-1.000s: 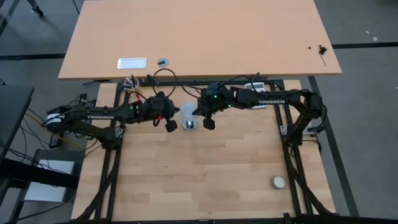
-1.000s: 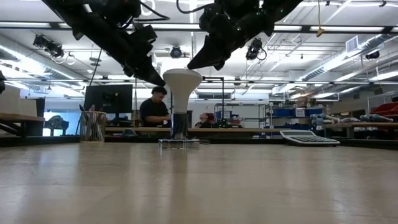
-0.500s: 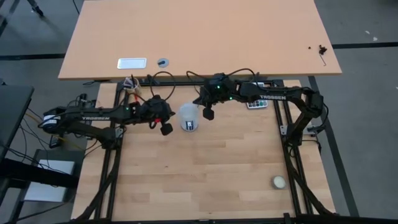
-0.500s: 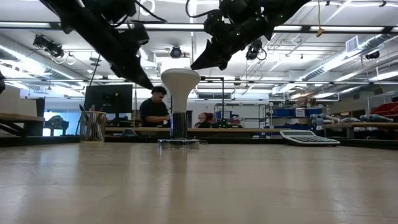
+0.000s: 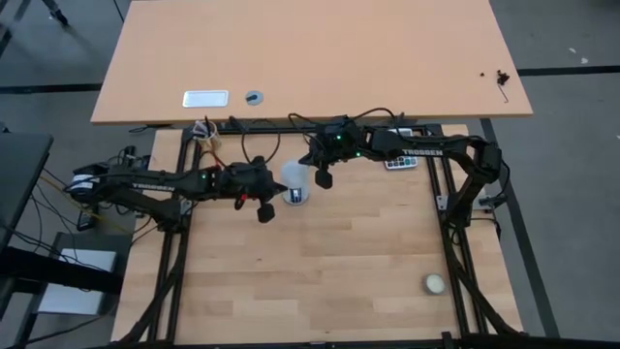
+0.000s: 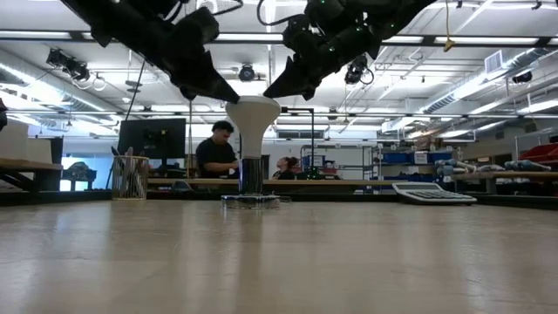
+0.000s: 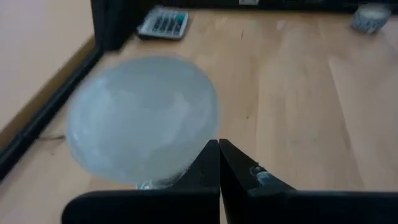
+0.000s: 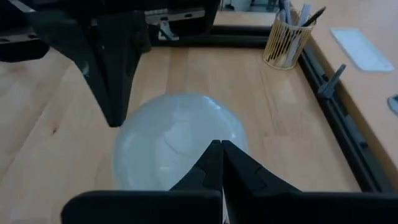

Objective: Screw lightbulb
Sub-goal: Insert the white lightbulb into the silver lamp

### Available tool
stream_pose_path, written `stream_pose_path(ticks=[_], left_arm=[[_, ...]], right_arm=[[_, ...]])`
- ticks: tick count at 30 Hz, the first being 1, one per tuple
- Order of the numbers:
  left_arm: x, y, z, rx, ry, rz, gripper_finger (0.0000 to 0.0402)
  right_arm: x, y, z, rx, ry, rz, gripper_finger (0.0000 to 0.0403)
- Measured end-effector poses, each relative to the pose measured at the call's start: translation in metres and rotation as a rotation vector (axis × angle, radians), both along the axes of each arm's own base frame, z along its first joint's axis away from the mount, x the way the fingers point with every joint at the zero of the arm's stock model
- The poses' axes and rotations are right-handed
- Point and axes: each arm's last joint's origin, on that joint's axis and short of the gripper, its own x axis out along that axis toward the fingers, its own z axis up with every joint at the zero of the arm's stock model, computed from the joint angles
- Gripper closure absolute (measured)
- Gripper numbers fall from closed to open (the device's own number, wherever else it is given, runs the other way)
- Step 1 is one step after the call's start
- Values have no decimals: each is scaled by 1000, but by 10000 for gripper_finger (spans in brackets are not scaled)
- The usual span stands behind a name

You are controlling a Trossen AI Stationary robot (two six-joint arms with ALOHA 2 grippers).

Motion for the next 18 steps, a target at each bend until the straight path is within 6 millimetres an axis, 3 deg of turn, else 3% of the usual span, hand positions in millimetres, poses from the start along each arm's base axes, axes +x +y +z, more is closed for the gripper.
stream_pose_path(ticks=[18], left_arm=[[1,7,-7,31,48,83,402]], right_arm=[[1,11,-9,32,84,21,395]])
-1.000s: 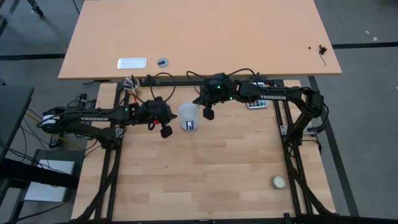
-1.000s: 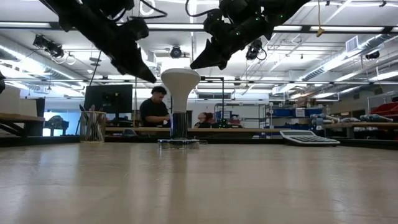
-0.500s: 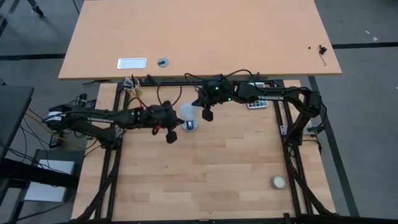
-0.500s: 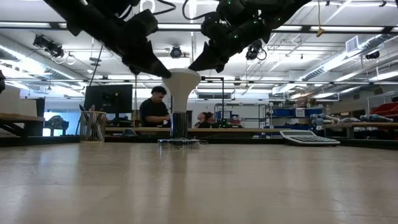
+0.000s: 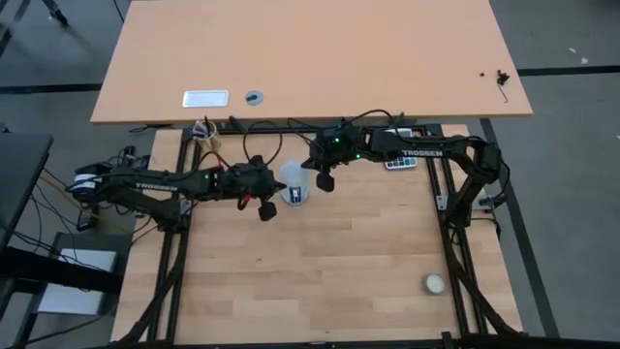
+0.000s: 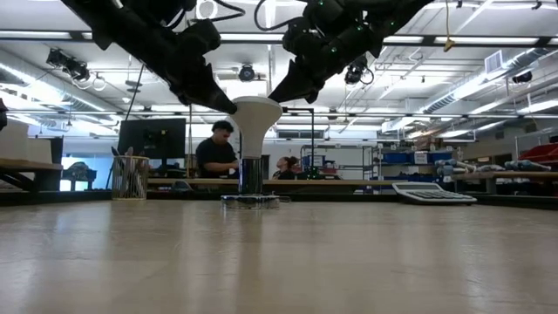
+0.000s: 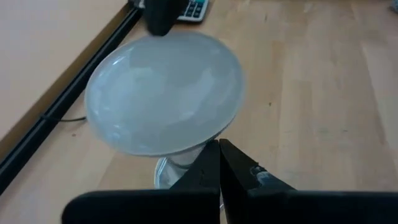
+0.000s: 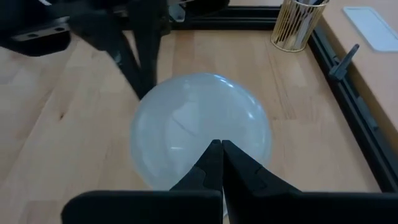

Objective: Screw lightbulb
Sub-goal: Insert the white lightbulb into the silver lamp

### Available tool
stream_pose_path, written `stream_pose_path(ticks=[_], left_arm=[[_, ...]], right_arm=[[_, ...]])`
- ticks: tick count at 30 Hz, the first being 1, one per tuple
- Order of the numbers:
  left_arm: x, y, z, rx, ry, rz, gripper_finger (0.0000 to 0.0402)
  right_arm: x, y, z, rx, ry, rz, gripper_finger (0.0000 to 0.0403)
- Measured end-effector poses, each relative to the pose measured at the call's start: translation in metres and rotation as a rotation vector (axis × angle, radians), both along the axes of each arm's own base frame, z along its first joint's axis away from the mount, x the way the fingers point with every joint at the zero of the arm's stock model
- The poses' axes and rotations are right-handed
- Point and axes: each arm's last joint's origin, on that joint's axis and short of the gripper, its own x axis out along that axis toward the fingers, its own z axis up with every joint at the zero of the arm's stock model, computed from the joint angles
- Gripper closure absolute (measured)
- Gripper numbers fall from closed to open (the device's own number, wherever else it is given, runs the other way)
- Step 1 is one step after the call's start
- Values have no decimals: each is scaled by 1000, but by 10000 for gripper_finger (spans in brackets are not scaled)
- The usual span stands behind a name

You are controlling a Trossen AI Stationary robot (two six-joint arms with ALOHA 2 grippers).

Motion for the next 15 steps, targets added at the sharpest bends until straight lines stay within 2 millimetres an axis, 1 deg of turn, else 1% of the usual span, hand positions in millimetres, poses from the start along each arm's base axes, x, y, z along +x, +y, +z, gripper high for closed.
stream_pose_path(ticks=[7,11,15], left_arm=[[-2,9,-1,12,15,60,402],[-4,19,-1,22,16,107,402],[-6,29,1,37,2,126,402]], right_arm=[[0,9,-1,16,17,34,395],[2,16,0,45,1,93,395],[4,21,1,41,-11,106,395]])
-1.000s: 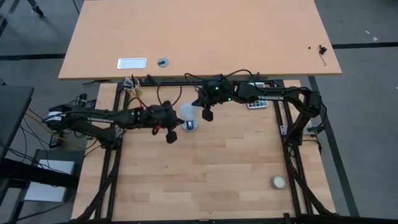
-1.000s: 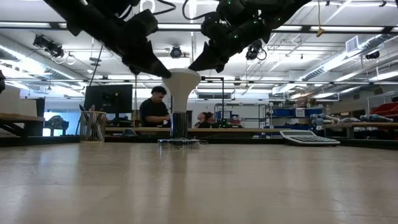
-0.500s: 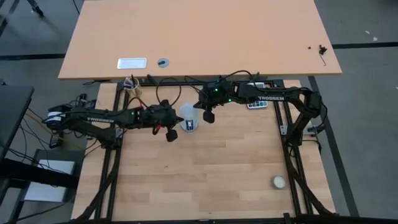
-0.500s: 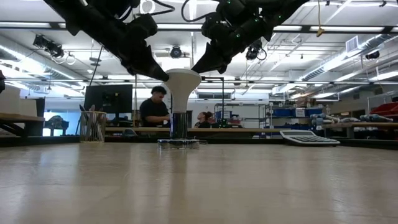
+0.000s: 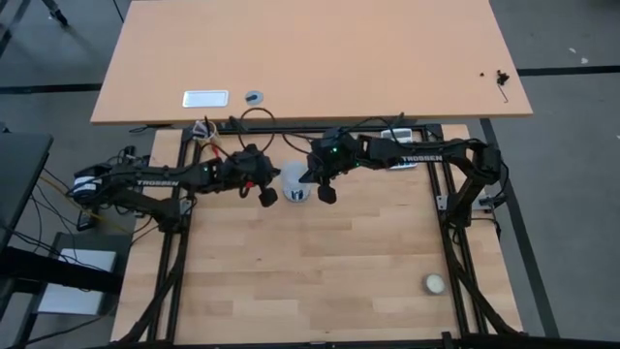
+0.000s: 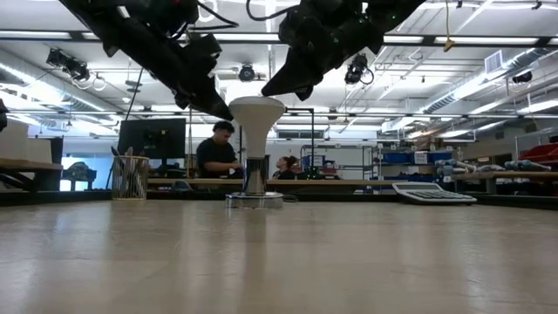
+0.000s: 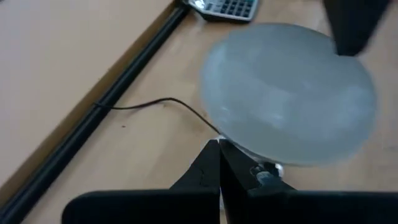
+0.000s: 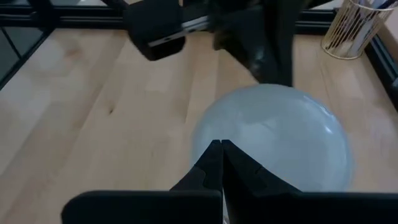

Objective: Screw lightbulb
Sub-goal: Insert the white lightbulb into the silver lamp

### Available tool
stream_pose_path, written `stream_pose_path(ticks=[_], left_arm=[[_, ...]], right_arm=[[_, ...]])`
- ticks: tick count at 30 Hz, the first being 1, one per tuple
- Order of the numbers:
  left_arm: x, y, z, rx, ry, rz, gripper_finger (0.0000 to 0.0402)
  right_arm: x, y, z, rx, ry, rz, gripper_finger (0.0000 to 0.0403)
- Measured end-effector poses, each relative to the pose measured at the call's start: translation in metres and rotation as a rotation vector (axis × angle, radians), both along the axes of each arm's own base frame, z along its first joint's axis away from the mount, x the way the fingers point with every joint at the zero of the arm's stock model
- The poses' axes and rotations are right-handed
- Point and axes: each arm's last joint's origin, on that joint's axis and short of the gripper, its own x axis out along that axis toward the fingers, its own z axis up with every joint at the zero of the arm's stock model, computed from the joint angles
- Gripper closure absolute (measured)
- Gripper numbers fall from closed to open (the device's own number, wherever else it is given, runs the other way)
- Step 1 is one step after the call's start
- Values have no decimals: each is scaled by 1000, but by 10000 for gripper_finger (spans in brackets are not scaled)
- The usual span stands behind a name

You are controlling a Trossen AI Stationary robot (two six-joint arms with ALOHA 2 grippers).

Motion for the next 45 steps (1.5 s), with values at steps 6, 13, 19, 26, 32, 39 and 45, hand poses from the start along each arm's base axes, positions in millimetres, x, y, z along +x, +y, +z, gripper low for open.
stream_pose_path(ticks=[6,13,19,26,32,39,45], left_arm=[[-2,5,-1,-7,15,6,402],[-9,0,-5,-54,85,8,402],[-17,-14,5,-67,73,-31,402],[-8,-36,12,-62,-15,-201,402],[-1,-42,14,-68,-66,-245,402],[4,-42,9,-90,-67,-241,402],[7,-42,4,-89,-47,-234,402]], right_arm=[[-1,-3,4,-24,-30,-29,392],[-2,-18,10,-51,-82,-83,392],[0,-22,14,-68,-137,-93,392],[4,-21,10,-68,-140,-80,395],[4,-21,7,-65,-122,-82,395],[4,-21,7,-67,-116,-83,396],[2,-21,4,-57,-77,-84,396]])
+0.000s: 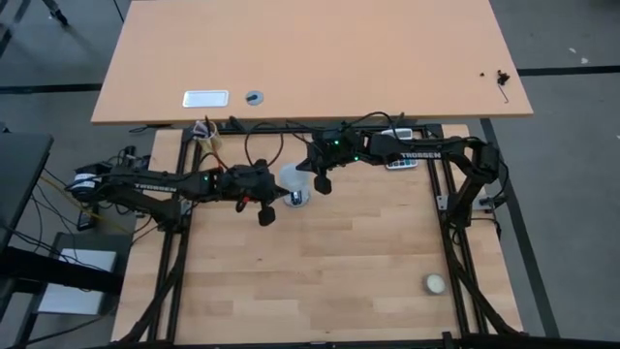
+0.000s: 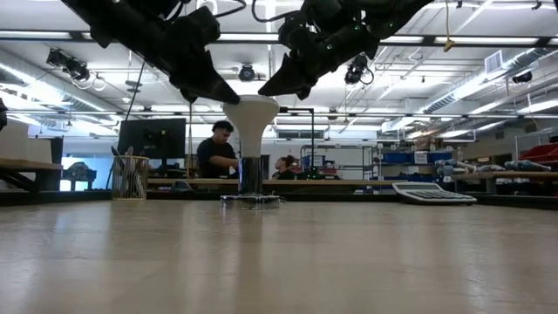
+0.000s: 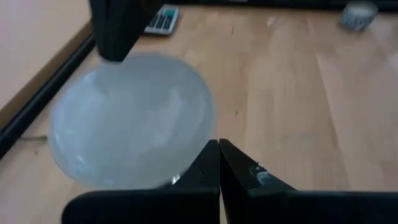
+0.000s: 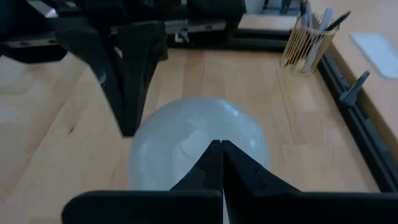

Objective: Screw lightbulb
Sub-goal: Insert the white lightbulb into the silver lamp

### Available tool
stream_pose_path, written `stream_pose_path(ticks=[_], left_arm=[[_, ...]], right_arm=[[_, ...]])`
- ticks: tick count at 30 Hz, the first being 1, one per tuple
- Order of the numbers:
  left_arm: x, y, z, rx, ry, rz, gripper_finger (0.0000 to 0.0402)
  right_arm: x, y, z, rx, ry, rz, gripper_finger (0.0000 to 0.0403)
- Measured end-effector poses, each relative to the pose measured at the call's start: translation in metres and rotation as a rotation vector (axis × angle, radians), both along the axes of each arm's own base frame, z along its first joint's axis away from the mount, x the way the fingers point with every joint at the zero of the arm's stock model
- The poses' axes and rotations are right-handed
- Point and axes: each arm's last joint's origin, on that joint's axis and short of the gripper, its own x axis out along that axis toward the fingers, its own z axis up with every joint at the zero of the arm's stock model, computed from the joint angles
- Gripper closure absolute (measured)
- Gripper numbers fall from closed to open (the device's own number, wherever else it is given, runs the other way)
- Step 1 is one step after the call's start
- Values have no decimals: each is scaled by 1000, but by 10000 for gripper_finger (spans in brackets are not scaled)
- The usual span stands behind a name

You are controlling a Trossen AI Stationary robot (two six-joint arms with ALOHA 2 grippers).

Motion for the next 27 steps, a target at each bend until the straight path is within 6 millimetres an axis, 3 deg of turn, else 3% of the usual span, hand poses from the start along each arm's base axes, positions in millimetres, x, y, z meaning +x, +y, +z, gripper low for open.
stream_pose_path(ticks=[16,27], left_arm=[[0,3,-3,64,35,71,402],[-4,20,-5,77,54,173,402]], right_arm=[[-2,8,-3,13,69,-10,396],[0,20,-4,52,67,76,396]])
